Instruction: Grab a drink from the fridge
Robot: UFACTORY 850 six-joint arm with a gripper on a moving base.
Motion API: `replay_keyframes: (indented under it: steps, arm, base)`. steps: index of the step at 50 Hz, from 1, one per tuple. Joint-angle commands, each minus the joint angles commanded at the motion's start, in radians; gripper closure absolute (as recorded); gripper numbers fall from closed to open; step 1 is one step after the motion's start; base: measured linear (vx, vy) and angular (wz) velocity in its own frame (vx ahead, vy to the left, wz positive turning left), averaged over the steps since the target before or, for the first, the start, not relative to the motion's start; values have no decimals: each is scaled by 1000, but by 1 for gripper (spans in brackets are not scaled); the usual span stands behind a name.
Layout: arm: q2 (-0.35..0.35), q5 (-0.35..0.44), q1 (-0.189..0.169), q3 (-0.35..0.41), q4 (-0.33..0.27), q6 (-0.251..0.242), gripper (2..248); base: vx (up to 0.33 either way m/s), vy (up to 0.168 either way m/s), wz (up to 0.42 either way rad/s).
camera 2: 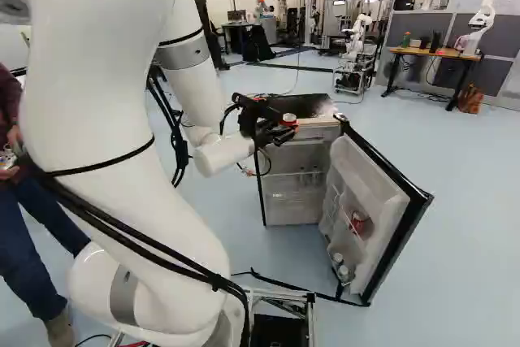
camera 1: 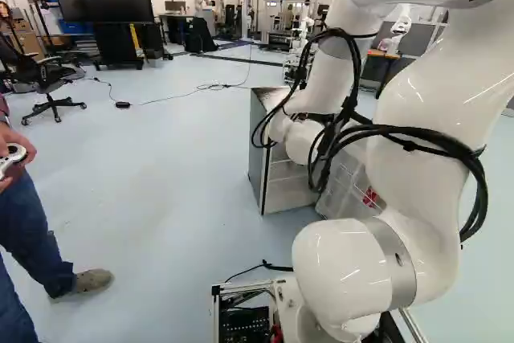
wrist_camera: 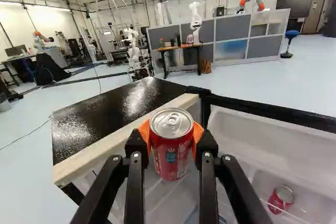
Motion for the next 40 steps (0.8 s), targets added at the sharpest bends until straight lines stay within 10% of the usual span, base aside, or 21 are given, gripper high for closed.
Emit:
replay_keyframes:
  steps: [40]
  arm:
    - [-104,-21,13,-217,-193,0,154]
  base:
    - [0,0,0]
